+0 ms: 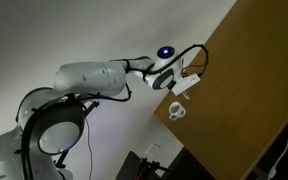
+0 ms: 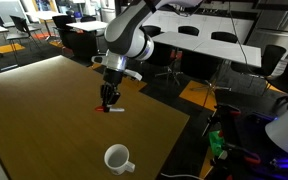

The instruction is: Put the marker inside the mug cup

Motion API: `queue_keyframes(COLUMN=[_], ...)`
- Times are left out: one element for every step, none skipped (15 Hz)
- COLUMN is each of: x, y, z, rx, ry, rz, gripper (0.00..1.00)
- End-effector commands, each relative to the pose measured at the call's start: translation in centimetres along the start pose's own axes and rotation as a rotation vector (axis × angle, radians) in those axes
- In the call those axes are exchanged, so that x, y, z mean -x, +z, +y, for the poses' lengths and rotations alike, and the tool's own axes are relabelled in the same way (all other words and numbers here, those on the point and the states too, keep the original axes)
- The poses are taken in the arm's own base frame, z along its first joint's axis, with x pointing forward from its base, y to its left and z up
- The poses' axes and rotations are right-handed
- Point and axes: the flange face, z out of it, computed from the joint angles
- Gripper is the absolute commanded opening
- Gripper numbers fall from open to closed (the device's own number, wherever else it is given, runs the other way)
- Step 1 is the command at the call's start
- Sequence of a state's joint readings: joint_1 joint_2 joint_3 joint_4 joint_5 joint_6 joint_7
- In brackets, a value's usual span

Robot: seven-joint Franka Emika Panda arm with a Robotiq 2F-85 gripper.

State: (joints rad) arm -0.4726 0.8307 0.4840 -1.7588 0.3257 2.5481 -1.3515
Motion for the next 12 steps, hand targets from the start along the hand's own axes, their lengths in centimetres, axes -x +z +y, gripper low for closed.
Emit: queue_keyframes(x=[-1.7, -2.5, -3.3, -4.1, -5.0, -5.7, -6.4, -6.9, -7.4, -7.6, -7.7, -7.8], y=[0.1, 0.5, 0.8, 1.1, 1.5, 1.9, 2.5, 2.8, 3.4, 3.7, 4.1, 4.5], z=[-0.1, -0.2, -0.4, -0.7, -0.9, -1.1, -1.3, -1.5, -1.6, -1.7, -1.7, -1.7], rx=[-0.039, -0.054, -0.070, -0.084, -0.101, -0.121, -0.145, -0.167, -0.195, -0.217, -0.249, -0.279], ry=[-0.120, -0.164, -0.202, -0.238, -0.272, -0.301, -0.330, -0.355, -0.375, -0.388, -0.402, -0.415], rz=[0.107, 0.143, 0.170, 0.198, 0.228, 0.257, 0.288, 0.308, 0.329, 0.345, 0.360, 0.366], gripper=[0.06, 0.06, 0.06, 0.06, 0.06, 0.06, 0.06, 0.06, 0.06, 0.06, 0.06, 0.06])
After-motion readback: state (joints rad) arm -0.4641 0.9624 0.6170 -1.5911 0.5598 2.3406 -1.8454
